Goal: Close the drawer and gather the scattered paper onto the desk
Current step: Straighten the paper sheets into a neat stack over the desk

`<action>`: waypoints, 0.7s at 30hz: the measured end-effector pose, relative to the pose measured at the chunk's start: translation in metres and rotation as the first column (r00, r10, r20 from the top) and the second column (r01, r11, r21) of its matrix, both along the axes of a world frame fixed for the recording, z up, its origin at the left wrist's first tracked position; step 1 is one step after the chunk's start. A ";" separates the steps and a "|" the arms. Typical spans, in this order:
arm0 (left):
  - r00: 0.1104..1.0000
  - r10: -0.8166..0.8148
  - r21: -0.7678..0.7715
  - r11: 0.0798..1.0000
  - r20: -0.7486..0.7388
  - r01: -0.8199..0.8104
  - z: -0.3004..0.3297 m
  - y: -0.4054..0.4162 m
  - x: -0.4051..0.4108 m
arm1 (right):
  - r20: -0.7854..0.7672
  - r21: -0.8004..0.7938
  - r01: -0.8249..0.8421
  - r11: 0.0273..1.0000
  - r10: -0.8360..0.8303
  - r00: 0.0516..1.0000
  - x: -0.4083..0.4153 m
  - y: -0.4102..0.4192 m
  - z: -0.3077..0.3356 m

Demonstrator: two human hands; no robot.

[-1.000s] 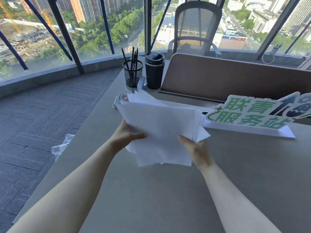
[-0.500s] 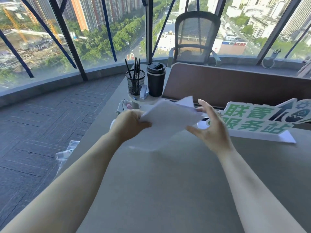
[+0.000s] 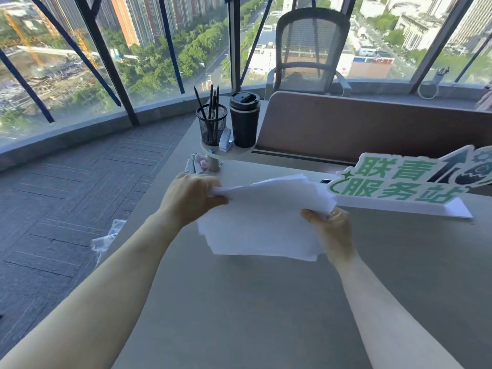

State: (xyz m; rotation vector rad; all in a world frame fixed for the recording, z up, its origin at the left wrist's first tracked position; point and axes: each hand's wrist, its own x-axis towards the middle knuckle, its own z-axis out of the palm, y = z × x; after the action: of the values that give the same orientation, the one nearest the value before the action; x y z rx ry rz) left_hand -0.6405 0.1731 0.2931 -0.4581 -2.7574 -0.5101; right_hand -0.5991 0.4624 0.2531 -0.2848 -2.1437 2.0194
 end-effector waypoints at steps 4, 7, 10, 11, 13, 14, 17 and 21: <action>0.990 0.010 0.414 0.908 0.139 -0.068 0.003 -0.022 0.009 | -0.044 -0.082 -0.017 0.996 0.013 0.999 -0.003 0.012 -0.002; 0.951 -0.069 0.715 0.676 0.300 -0.176 -0.008 -0.025 0.016 | -0.015 -0.127 -0.015 0.992 0.013 1.000 0.000 0.015 -0.010; 0.859 -0.177 0.762 0.569 0.481 -0.309 -0.040 -0.036 0.020 | 0.033 -0.137 0.015 0.991 -0.011 0.999 0.004 0.014 -0.023; 0.825 -0.203 0.761 0.544 0.528 -0.353 -0.051 -0.038 0.022 | 0.036 -0.141 0.020 0.990 -0.015 0.999 0.004 0.014 -0.026; 0.805 -0.197 0.756 0.519 0.560 -0.399 -0.069 -0.040 0.024 | 0.042 -0.142 0.014 0.990 -0.009 0.999 0.004 0.015 -0.029; 0.813 -0.191 0.760 0.519 0.550 -0.392 -0.073 -0.037 0.025 | 0.037 -0.141 0.002 0.990 0.003 0.999 0.003 0.015 -0.027; 0.880 -0.130 0.808 0.474 0.456 -0.349 -0.073 -0.022 0.018 | -0.033 -0.116 -0.046 0.992 0.042 0.999 0.001 0.020 -0.015; 0.914 -0.074 0.875 0.328 0.399 -0.356 -0.068 -0.003 0.016 | -0.097 -0.033 -0.094 0.995 0.090 0.991 0.003 0.023 -0.010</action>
State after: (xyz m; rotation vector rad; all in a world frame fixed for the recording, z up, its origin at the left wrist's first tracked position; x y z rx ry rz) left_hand -0.6245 0.1697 0.2253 0.2373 -2.1413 -2.1586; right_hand -0.5958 0.4855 0.2429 -0.0940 -2.1001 2.0793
